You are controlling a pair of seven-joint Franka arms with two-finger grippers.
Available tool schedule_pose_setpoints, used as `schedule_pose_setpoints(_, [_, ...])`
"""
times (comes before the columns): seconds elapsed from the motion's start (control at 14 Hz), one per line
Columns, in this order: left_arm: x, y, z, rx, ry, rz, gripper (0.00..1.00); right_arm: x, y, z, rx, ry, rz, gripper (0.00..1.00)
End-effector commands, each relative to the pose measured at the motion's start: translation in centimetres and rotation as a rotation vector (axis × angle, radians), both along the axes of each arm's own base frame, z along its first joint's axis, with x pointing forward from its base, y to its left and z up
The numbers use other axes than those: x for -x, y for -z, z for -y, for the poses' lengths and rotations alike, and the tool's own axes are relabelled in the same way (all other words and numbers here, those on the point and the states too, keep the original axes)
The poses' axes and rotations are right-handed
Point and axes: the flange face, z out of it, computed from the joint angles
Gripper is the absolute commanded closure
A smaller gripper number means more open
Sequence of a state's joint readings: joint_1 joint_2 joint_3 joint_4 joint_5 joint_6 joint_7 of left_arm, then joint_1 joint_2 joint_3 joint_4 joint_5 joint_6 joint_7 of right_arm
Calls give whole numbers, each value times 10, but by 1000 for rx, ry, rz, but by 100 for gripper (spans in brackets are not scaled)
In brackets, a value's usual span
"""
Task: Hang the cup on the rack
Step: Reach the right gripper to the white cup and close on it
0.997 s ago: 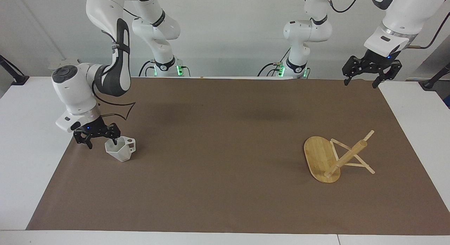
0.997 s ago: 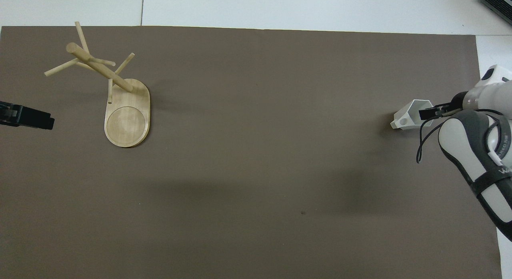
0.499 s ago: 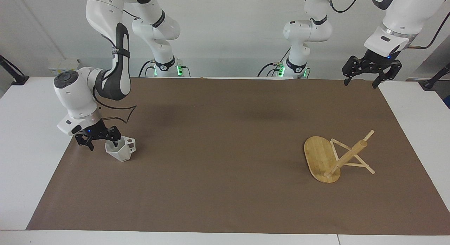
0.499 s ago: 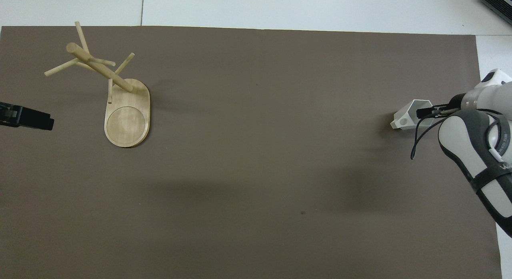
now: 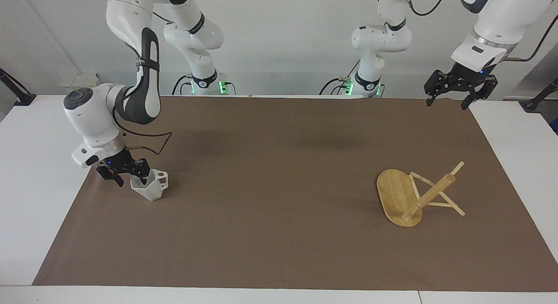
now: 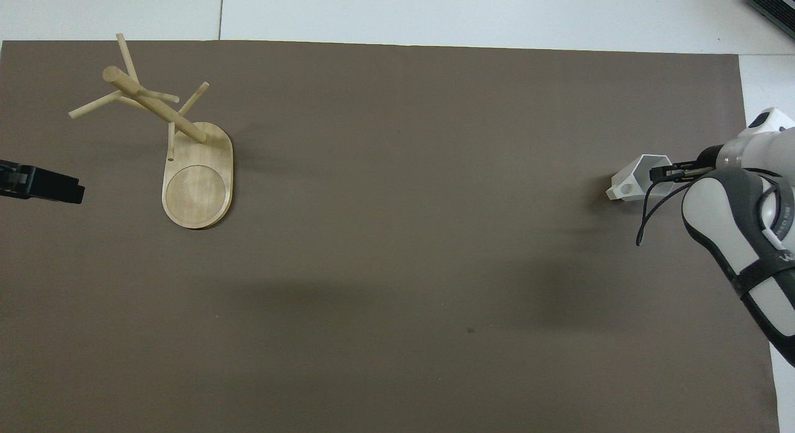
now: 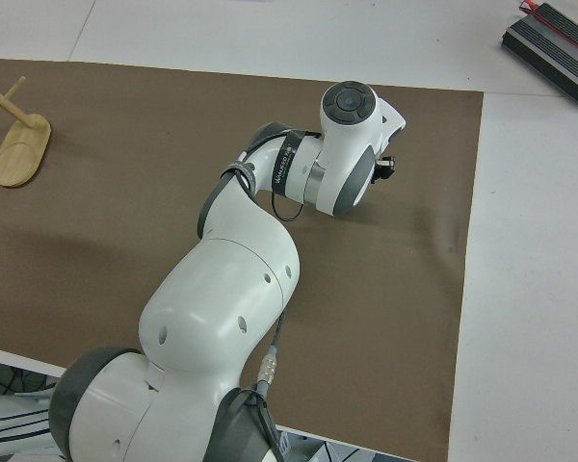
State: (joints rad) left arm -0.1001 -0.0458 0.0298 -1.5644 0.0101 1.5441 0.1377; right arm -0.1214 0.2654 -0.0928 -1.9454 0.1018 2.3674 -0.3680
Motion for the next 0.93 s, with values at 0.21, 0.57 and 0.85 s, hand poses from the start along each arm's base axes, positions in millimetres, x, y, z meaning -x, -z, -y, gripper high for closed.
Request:
schedule_pose_setpoints(0.21, [7,-1,-1,11,6,15,0,-1,-4,0,-16,19,0,93])
schedule_pose_setpoints(0.57, [6,-5,0,12,3,24,0,-5,-11,-4,-15,19,11,100])
schedule_pose_setpoints(0.85, [6,-5,1,12,6,24,0,-13,-38,-9,-26,3,-5,100])
